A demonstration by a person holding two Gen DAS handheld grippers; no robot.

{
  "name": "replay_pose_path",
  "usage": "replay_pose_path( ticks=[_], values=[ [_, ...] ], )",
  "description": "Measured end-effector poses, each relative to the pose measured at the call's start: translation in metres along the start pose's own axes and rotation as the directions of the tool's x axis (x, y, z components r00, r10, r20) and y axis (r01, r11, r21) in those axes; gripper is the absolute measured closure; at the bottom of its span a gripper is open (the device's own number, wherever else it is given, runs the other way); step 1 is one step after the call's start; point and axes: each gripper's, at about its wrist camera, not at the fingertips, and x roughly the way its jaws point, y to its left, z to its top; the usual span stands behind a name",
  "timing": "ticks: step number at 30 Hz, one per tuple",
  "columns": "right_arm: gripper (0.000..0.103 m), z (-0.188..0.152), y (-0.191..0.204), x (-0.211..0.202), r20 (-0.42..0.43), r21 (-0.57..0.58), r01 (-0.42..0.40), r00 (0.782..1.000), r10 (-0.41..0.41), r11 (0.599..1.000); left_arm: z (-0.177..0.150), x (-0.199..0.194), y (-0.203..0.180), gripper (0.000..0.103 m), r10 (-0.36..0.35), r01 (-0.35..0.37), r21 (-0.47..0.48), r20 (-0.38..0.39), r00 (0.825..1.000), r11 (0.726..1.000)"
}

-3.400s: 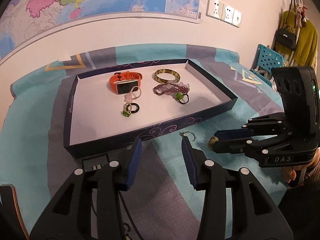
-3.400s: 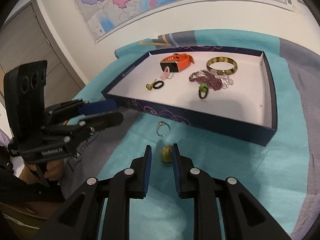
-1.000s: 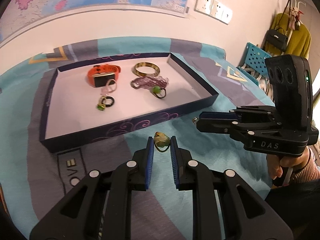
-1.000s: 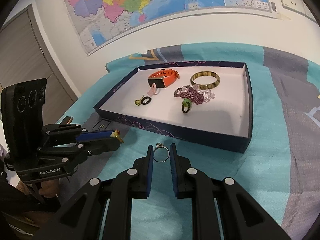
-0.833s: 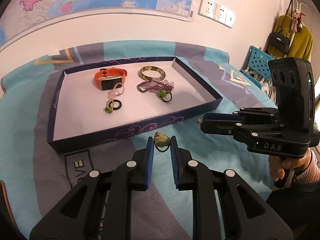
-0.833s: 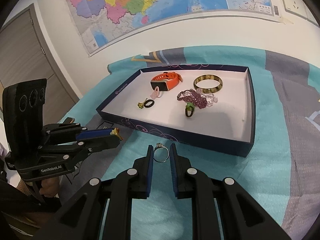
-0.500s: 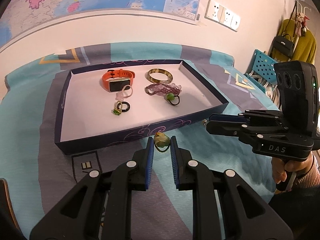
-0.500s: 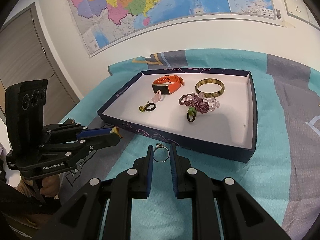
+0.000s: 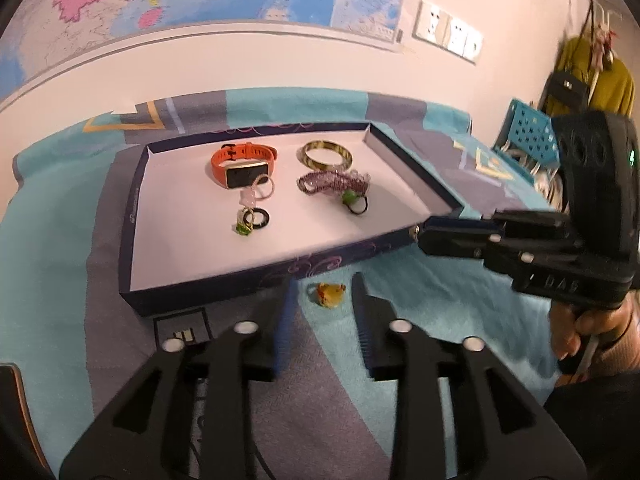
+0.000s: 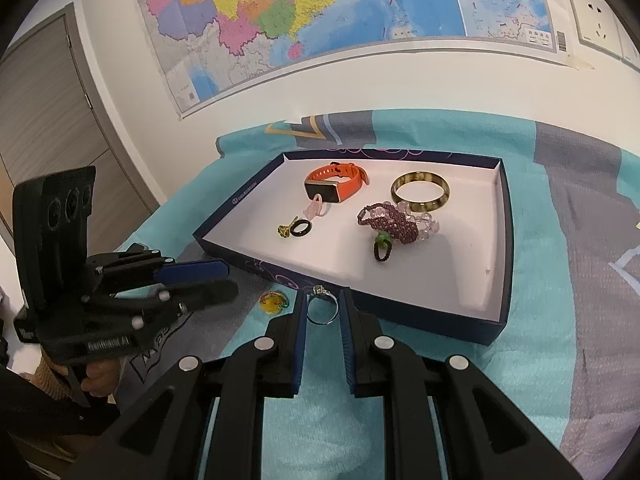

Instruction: Organize jewelry

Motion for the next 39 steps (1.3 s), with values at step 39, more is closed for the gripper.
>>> replay_pose_path(
  ticks=[39],
  values=[
    [0.088,0.011,-0.002,0.000,0.010,-0.016,0.011,1.000,-0.011,1.000,0.018,-0.002,-0.005,0.089,-0.008,0.008,0.009,0.019,1.000,1.000]
  ],
)
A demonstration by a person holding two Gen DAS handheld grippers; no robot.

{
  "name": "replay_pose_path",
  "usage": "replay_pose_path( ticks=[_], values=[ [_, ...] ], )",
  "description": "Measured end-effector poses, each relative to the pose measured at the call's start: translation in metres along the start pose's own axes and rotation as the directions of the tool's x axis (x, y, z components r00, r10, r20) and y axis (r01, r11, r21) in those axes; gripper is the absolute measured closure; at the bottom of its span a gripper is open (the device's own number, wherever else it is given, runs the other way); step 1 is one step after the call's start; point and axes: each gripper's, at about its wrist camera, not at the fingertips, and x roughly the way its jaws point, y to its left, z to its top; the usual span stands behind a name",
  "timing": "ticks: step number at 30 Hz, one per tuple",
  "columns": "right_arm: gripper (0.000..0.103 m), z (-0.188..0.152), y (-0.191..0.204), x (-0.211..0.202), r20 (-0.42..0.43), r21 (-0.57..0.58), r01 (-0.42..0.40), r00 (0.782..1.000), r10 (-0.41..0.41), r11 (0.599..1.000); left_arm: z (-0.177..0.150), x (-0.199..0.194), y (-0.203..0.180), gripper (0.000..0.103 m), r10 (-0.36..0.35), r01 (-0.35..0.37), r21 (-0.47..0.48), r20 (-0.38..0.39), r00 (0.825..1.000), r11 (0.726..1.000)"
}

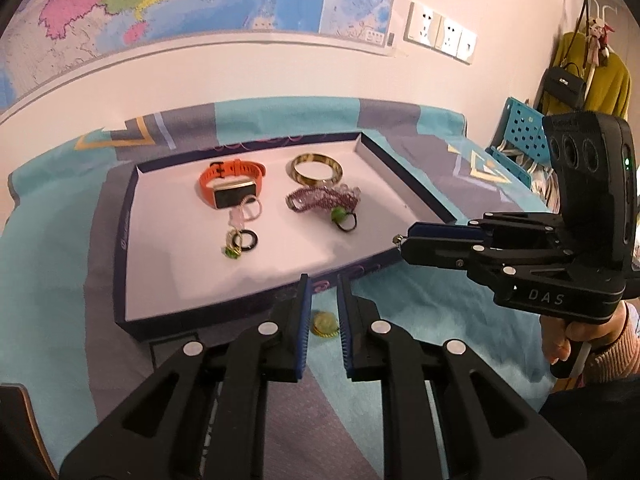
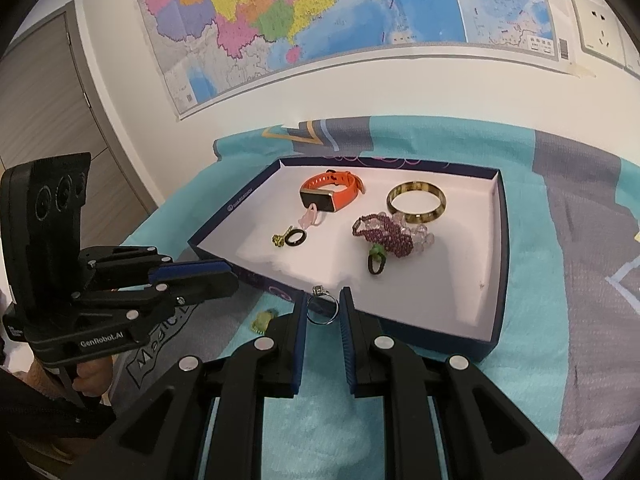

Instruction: Organize jewelry

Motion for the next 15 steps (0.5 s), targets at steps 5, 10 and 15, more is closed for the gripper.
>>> replay_pose_path(
  ticks=[5,10,15],
  values=[
    [0.088,0.006,0.000,0.002,0.007,-0.008,0.004,1.000,-0.004,1.000,0.006,-0.002,0.007,0.089,0.010,-0.010,-0.010,0.018,1.000,1.000],
    [0.088,0.010,-0.001,0.006,0.008,-0.013,0.007,1.000,-0.007,1.000,0.011,-0.002,0.009,0.089,0.018,-0.018,-0.009,0.030,0.999,1.000],
    [0.088,0.012,0.000,0.007,0.010,-0.017,0.003,1.000,-0.002,1.000,0.010,-0.003,0.008,0.089,-0.007,0.007,0.004,0.029,1.000,1.000]
  ],
)
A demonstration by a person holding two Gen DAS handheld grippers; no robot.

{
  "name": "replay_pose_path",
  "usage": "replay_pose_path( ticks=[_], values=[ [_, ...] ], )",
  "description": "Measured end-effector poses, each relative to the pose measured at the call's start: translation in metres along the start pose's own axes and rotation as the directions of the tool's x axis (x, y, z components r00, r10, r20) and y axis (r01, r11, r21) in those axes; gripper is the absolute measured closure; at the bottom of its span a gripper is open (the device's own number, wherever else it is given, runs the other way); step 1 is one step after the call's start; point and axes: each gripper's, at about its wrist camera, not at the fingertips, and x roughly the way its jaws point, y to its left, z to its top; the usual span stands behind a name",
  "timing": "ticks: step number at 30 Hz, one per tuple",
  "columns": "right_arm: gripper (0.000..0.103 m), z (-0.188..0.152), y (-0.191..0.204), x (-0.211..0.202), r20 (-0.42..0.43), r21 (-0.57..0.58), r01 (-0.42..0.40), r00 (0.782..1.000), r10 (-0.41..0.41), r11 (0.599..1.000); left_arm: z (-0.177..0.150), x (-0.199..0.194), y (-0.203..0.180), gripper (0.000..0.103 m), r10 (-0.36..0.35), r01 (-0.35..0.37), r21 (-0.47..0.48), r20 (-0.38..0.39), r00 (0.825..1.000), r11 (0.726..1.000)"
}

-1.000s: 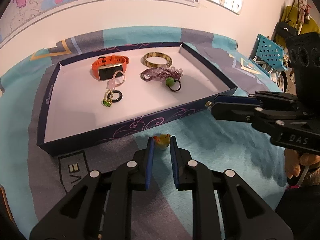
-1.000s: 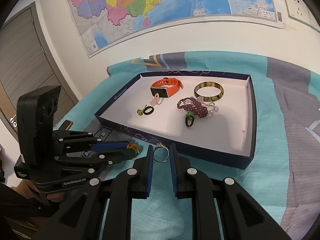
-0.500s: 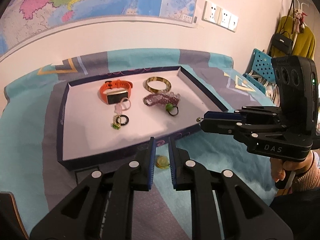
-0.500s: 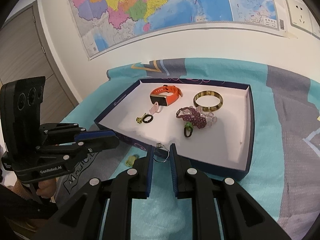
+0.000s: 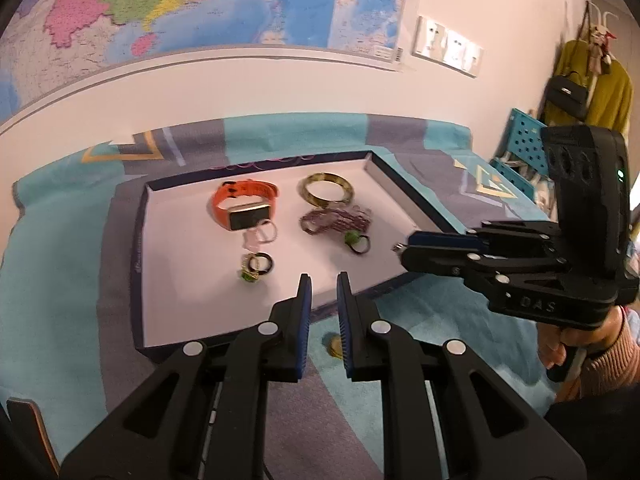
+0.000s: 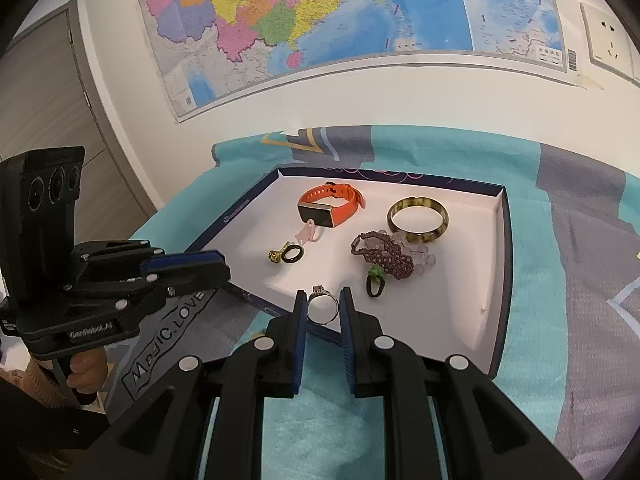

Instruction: Organize jewelry

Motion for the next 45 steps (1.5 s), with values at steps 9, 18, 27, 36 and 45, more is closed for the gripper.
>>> replay_pose_path(
  ticks=[9,18,27,36,45],
  values=[
    [0.088,-0.004,0.000,0.001,-0.009,0.005,-0.003,1.000,0.003,1.000,-0.030,0.028,-0.010,0.069,-0.002,0.006,0.035,-0.108,0.994,0.999],
    [0.088,-0.009,-0.001,0.004,-0.020,0.010,-0.008,1.000,0.009,1.000,-0.036,0.047,-0.009,0.084,-0.008,0.012,0.024,-0.161,0.987,1.000],
    [0.088,-0.008,0.000,0.002,-0.015,0.010,-0.011,1.000,0.011,1.000,-0.033,0.036,-0.006,0.086,-0.008,0.007,-0.009,-0.141,0.990,1.000],
    [0.088,-0.004,-0.001,0.002,-0.008,0.007,-0.007,1.000,0.007,1.000,-0.017,0.008,-0.004,0.086,-0.012,0.011,-0.012,-0.054,0.998,1.000],
    [0.088,0.005,0.001,0.008,-0.002,-0.012,0.004,1.000,-0.004,1.000,0.002,0.006,0.006,0.086,0.025,-0.026,-0.028,-0.014,1.000,0.999]
  ],
)
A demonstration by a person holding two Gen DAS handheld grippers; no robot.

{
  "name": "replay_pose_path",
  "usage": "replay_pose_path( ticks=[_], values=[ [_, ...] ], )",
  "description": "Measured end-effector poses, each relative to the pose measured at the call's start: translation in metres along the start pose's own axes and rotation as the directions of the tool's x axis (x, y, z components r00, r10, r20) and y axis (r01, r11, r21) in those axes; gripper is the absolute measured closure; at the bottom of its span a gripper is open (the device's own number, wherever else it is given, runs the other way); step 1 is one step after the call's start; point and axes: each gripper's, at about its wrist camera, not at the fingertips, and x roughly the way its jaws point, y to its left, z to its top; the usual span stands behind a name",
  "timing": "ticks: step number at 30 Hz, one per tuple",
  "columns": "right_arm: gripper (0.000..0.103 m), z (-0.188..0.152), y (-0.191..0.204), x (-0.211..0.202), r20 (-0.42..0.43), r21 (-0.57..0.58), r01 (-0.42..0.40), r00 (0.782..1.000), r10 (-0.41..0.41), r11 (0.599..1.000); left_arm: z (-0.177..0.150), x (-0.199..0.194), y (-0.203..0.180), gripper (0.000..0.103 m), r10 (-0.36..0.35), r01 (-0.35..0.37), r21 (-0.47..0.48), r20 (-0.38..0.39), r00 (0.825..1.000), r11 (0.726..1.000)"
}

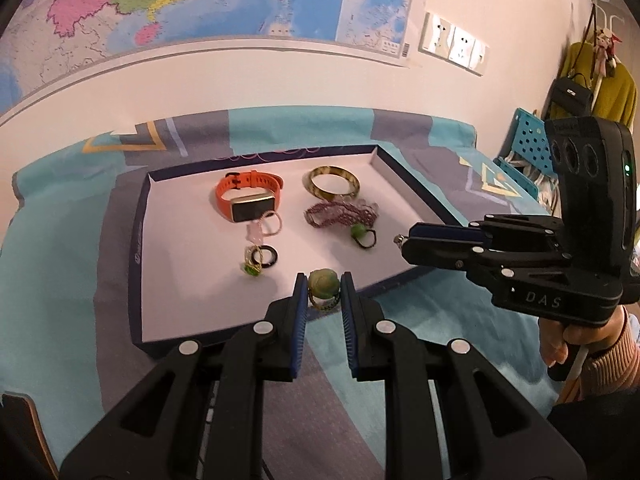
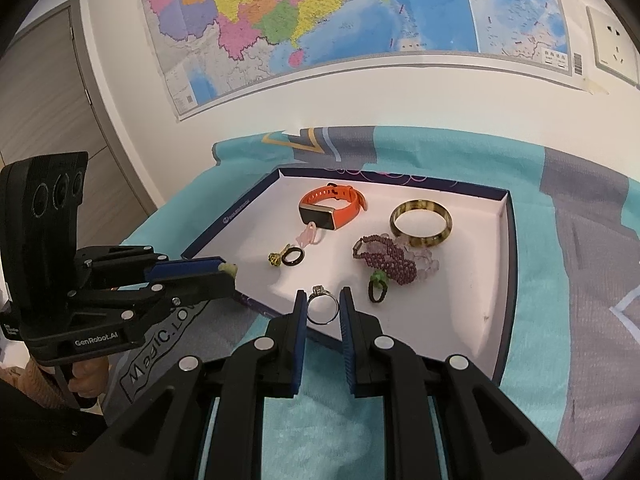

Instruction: Organize jewelry

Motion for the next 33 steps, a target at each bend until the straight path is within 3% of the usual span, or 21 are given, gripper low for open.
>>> replay_pose_path(
  ticks=[33],
  values=[
    [0.088,0.014,-0.014,0.043,-0.064,-0.015,0.048,0.997,-0.049,0.999,0.014,0.049,0.026,0.086,0.083,-0.086,-0.056,-0.063,0.995,0.995]
  ],
)
